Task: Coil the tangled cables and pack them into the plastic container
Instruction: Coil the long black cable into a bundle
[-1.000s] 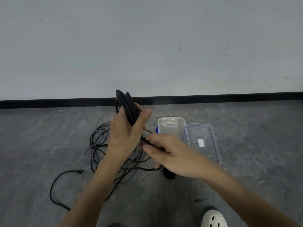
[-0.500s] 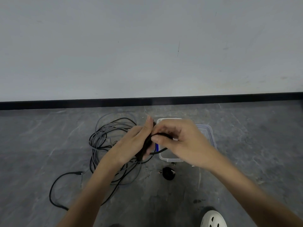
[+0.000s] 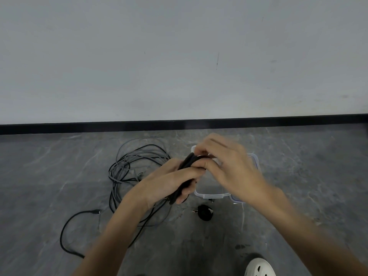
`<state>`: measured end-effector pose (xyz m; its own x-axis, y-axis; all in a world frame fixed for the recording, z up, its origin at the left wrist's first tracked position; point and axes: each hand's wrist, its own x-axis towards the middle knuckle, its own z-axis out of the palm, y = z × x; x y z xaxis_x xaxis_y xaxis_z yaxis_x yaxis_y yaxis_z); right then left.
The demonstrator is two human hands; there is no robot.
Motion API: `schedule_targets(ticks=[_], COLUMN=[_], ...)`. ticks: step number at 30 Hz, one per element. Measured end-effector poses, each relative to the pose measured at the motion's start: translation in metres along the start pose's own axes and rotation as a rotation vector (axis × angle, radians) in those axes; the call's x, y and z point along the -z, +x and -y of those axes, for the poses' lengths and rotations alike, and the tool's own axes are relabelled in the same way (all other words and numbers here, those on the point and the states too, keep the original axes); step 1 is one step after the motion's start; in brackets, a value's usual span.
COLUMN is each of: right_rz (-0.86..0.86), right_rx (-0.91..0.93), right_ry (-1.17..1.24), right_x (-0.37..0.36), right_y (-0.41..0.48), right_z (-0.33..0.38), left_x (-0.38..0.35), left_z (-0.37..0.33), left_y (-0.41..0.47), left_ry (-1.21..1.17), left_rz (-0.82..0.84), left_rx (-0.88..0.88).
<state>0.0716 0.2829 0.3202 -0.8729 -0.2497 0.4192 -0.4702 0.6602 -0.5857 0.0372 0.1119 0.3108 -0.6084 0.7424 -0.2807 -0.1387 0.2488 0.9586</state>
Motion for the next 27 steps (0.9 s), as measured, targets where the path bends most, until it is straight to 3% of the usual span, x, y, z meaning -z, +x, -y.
schedule_targets(ticks=[3, 8, 21, 27], right_rz=[0.079, 0.142, 0.035, 0.091], right_rx=[0.091, 0.077, 0.023, 0.018], right_ry=[-0.243, -0.357, -0.362, -0.257], right_x=[-0.001, -0.003, 0.004, 0.002], right_y=[-0.003, -0.006, -0.001, 0.0], right_z=[-0.002, -0.004, -0.001, -0.012], left_x=[0.002, 0.004, 0.006, 0.005], left_z=[0.0, -0.001, -0.002, -0.007], left_y=[0.0, -0.001, -0.003, -0.009], left_ry=[-0.048, -0.095, -0.256, -0.184], left_rz=[0.02, 0.063, 0.176, 0.196], left_rx=[0.029, 0.005, -0.048, -0.049])
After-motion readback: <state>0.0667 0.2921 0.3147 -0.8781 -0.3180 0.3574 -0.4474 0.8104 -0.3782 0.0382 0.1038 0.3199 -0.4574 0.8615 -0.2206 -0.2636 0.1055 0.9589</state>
